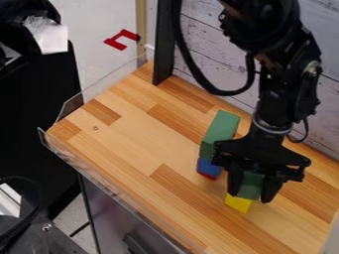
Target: Put the green block on top of rectangular green block
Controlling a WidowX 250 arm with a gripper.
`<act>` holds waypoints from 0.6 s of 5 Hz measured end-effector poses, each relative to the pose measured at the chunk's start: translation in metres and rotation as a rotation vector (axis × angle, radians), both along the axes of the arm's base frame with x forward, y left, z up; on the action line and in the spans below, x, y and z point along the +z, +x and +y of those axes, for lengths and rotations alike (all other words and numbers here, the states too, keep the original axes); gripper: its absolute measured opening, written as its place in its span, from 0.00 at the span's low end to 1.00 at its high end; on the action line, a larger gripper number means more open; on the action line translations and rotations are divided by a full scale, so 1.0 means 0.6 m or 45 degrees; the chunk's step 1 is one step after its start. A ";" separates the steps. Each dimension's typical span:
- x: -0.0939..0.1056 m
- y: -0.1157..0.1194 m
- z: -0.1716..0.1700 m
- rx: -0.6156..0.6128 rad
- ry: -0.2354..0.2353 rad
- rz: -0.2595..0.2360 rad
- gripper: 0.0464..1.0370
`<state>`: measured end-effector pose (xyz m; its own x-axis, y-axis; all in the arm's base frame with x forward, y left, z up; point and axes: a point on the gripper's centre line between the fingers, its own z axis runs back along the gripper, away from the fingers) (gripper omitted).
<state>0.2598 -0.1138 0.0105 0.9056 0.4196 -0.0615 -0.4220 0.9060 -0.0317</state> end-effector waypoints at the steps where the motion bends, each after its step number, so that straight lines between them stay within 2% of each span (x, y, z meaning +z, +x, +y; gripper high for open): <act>1: 0.014 -0.014 0.000 -0.025 0.002 -0.003 0.51; 2: 0.081 -0.021 0.006 -0.061 -0.010 -0.108 0.51; 3: 0.132 -0.029 0.015 -0.074 -0.023 -0.175 0.51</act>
